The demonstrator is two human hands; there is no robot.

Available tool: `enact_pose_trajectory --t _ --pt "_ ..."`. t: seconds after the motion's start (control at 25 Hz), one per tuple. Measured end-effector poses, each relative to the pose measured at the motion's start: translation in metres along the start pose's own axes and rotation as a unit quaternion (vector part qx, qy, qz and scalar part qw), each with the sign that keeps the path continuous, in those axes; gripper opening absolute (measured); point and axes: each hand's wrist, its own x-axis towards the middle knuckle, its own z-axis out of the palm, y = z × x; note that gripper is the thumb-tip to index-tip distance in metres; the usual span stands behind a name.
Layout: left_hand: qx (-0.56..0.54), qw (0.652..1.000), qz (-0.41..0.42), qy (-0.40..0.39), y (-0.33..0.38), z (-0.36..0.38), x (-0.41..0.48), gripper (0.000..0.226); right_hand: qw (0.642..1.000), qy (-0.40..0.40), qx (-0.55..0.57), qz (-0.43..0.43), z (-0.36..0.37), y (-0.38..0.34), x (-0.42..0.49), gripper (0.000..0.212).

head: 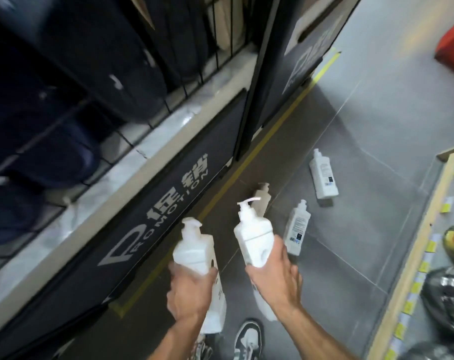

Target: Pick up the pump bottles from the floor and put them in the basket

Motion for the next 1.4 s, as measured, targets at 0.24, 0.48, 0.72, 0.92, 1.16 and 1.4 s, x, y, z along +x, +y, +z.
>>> enact_pose_trajectory --t 0.24,0.48,0.72,0.92,1.16,1.4 --pt "-0.087 0.995 0.040 0.019 0.053 -0.117 -0.122 0.069 0.997 0.072 0.025 -0.020 -0.140 -0.076 -0.095 0.074" --pt "-0.158 0.984 0.084 0.012 0.093 -0.236 -0.232 0.068 0.984 0.155 0.085 0.002 -0.251 -0.127 -0.202 0.072" --pt "-0.207 0.960 0.182 0.048 0.102 -0.326 -0.301 0.069 0.958 0.193 0.212 0.014 -0.303 -0.161 -0.288 0.069" --pt "-0.178 0.950 0.237 0.099 0.089 -0.362 -0.324 0.064 0.928 0.144 0.343 -0.017 -0.290 -0.175 -0.320 0.073" --pt "-0.224 0.935 0.215 0.169 0.083 -0.378 -0.339 0.066 0.939 0.070 0.319 -0.107 -0.296 -0.190 -0.318 0.077" --pt "-0.284 0.910 0.154 0.258 0.081 -0.382 -0.362 0.071 0.942 0.022 0.282 -0.179 -0.317 -0.224 -0.305 0.078"
